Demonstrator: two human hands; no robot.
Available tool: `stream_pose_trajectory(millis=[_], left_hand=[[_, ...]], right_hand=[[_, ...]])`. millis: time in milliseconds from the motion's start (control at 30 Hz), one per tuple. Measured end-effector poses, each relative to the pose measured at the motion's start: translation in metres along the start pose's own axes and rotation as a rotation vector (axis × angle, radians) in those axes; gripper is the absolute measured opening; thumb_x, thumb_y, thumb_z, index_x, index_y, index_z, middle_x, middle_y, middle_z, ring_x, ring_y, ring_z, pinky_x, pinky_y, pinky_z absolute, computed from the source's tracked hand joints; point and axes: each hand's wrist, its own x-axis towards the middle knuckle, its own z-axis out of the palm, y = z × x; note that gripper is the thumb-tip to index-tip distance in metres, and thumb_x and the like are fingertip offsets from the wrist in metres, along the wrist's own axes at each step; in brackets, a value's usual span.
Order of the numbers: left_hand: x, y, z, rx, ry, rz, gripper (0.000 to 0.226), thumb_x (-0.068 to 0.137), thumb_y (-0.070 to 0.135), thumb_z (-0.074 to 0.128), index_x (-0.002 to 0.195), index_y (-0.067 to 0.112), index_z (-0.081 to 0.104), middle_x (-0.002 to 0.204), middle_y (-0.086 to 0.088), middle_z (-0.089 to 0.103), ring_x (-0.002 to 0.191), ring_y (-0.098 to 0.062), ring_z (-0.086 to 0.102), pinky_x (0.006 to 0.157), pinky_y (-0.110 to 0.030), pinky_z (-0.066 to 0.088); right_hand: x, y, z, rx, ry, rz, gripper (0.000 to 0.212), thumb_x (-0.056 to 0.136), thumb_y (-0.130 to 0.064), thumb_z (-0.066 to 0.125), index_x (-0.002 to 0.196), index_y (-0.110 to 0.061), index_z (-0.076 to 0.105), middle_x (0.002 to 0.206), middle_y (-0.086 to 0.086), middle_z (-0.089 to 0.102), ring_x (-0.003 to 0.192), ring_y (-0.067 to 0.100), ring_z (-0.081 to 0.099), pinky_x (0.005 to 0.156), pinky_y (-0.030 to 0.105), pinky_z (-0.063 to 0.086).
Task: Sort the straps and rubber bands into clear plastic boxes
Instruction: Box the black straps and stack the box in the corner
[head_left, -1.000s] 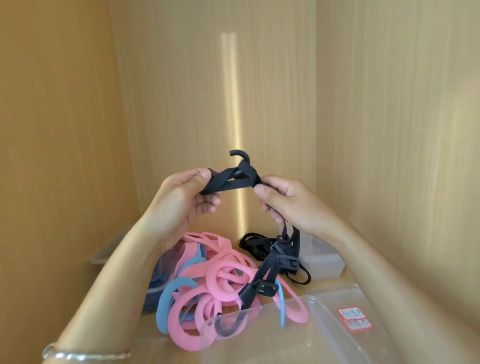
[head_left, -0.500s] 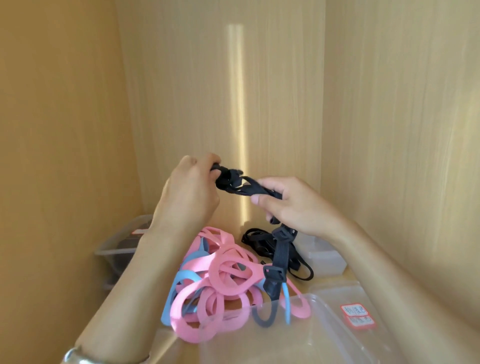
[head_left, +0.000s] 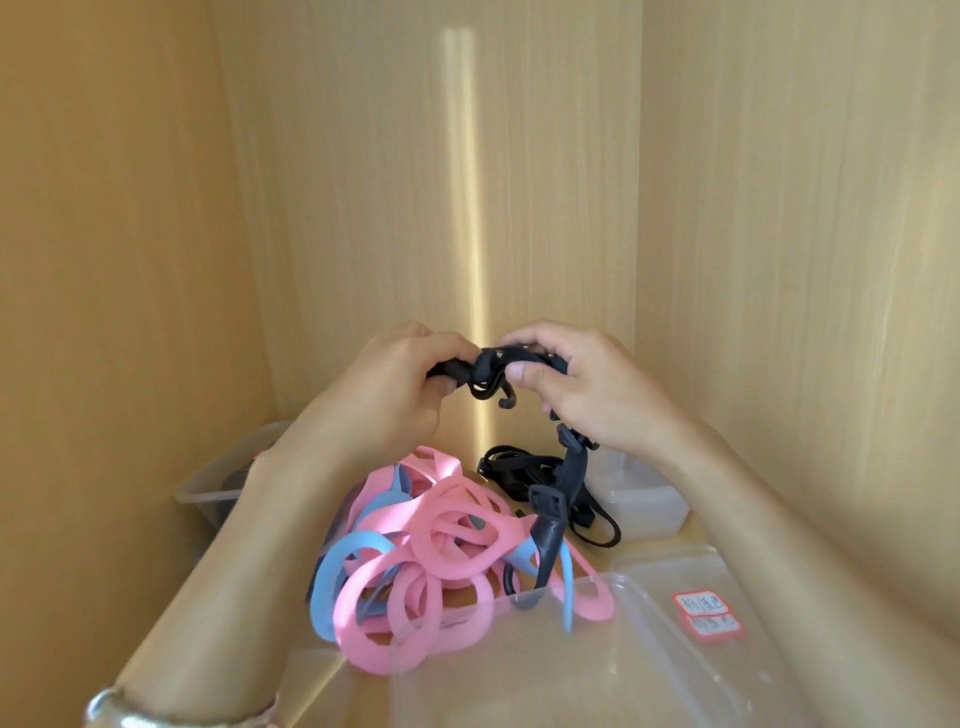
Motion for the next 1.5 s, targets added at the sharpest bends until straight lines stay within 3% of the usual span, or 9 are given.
stream_pose_trajectory(millis=[200, 367, 500, 733, 867, 1033, 1200, 1367, 1500], left_hand=[[-0.008, -0.004, -0.006, -0.544, -0.207, -0.158, 0.03, 0.093, 0.004, 0.057, 0.099, 0.031, 0.069, 0.093, 0.004, 0.069, 0.077, -0.01, 0.06, 0.076, -0.024, 0.049], [-0.009, -0.01, 0.0, -0.847, -0.118, -0.269, 0.026, 0.078, 0.029, 0.064, 0.099, 0.016, 0.07, 0.083, 0.0, 0.069, 0.066, -0.013, 0.06, 0.063, -0.021, 0.051], [-0.006, -0.009, 0.005, -0.825, -0.053, -0.338, 0.01, 0.091, 0.019, 0.06, 0.089, 0.011, 0.065, 0.079, -0.002, 0.067, 0.061, -0.014, 0.055, 0.056, -0.02, 0.047], [-0.004, -0.006, 0.018, -0.798, -0.144, -0.448, 0.025, 0.098, 0.013, 0.045, 0.096, 0.015, 0.069, 0.083, -0.002, 0.067, 0.062, -0.012, 0.055, 0.059, -0.026, 0.043], [-0.001, -0.004, 0.024, -0.761, -0.1, -0.491, 0.023, 0.093, 0.032, 0.059, 0.092, 0.013, 0.07, 0.079, -0.004, 0.07, 0.062, -0.012, 0.059, 0.06, -0.025, 0.047], [-0.004, -0.008, 0.014, -0.828, -0.149, -0.473, 0.023, 0.089, 0.025, 0.064, 0.095, 0.003, 0.07, 0.078, -0.015, 0.067, 0.061, -0.018, 0.059, 0.056, -0.021, 0.05], [-0.004, -0.002, 0.003, -1.305, 0.004, -0.444, 0.03, 0.077, 0.028, 0.058, 0.088, 0.0, 0.062, 0.064, -0.007, 0.063, 0.046, -0.009, 0.053, 0.043, -0.015, 0.046], [-0.001, 0.01, 0.007, -1.597, 0.159, -0.511, 0.026, 0.088, 0.026, 0.055, 0.086, 0.001, 0.062, 0.067, -0.008, 0.064, 0.05, -0.007, 0.059, 0.048, -0.014, 0.051], [0.005, 0.012, 0.01, -1.647, 0.373, -0.574, 0.023, 0.095, 0.022, 0.055, 0.086, 0.002, 0.062, 0.071, -0.007, 0.068, 0.058, -0.009, 0.065, 0.053, -0.014, 0.053]], right_hand=[[0.001, 0.005, -0.002, 0.054, 0.045, 0.065, 0.023, 0.097, -0.019, 0.055, 0.089, -0.039, 0.063, 0.069, -0.016, 0.064, 0.055, 0.006, 0.054, 0.058, 0.025, 0.047], [0.002, 0.003, 0.0, 0.082, 0.043, 0.034, 0.025, 0.098, -0.019, 0.054, 0.086, -0.04, 0.062, 0.062, -0.015, 0.061, 0.053, 0.005, 0.052, 0.054, 0.019, 0.043], [0.0, 0.004, 0.0, 0.084, 0.018, 0.052, 0.025, 0.098, -0.018, 0.053, 0.087, -0.038, 0.063, 0.055, -0.021, 0.058, 0.051, 0.003, 0.05, 0.053, 0.014, 0.041], [0.001, 0.007, 0.002, 0.15, 0.05, 0.078, 0.024, 0.097, -0.019, 0.056, 0.092, -0.04, 0.065, 0.059, -0.016, 0.064, 0.054, 0.005, 0.055, 0.052, 0.012, 0.041], [0.001, 0.009, 0.003, 0.152, 0.065, 0.093, 0.022, 0.097, -0.022, 0.057, 0.099, -0.044, 0.064, 0.047, -0.012, 0.057, 0.053, 0.003, 0.056, 0.054, 0.01, 0.041], [0.001, 0.006, 0.0, 0.192, 0.067, 0.058, 0.024, 0.096, -0.017, 0.057, 0.094, -0.039, 0.067, 0.054, -0.013, 0.061, 0.061, 0.01, 0.061, 0.058, 0.014, 0.045], [0.0, 0.005, -0.002, 0.167, 0.035, 0.079, 0.024, 0.099, -0.028, 0.05, 0.082, -0.018, 0.065, 0.057, -0.016, 0.06, 0.053, 0.003, 0.052, 0.055, 0.016, 0.039], [0.0, 0.005, 0.011, 0.186, -0.089, 0.116, 0.013, 0.099, -0.033, 0.05, 0.097, -0.042, 0.06, 0.084, -0.013, 0.065, 0.066, 0.005, 0.063, 0.067, 0.026, 0.05], [0.001, 0.008, 0.012, 0.126, -0.198, 0.191, 0.027, 0.091, -0.024, 0.053, 0.105, -0.047, 0.055, 0.082, -0.011, 0.066, 0.079, 0.006, 0.065, 0.083, 0.037, 0.052]])
